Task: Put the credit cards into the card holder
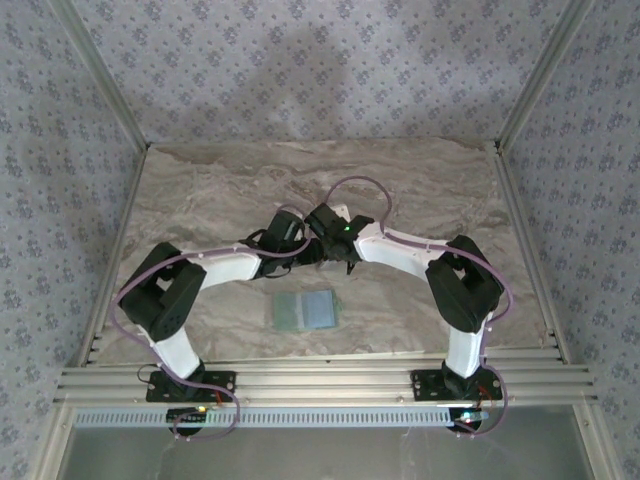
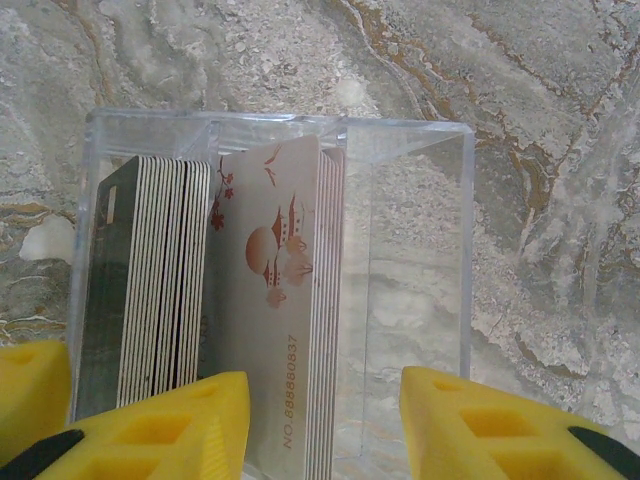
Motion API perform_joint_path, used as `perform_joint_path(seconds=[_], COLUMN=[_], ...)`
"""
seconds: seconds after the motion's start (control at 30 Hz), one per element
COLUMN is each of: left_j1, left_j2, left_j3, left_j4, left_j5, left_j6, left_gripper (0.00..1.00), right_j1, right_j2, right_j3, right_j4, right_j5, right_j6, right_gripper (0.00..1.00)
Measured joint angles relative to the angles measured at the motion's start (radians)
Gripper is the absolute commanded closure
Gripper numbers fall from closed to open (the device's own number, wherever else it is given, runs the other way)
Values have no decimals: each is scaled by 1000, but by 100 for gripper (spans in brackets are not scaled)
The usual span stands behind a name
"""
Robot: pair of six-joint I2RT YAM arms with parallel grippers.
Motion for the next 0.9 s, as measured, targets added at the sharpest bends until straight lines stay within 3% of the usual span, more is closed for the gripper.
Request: perform_joint_path(seconds=[0.37, 0.9], left_j1=[2, 2], left_j2=[59, 59], left_j3=[34, 6], left_j4=[21, 76], left_j5=[-2, -3], left_j6=[3, 0], left_gripper=[57, 58], right_j1=[-3, -10], right_j2=[16, 32], right_j3=[23, 41], right_j4=[-3, -45], right_j5=[10, 48], right_j6=[-10, -11], right_gripper=[54, 62])
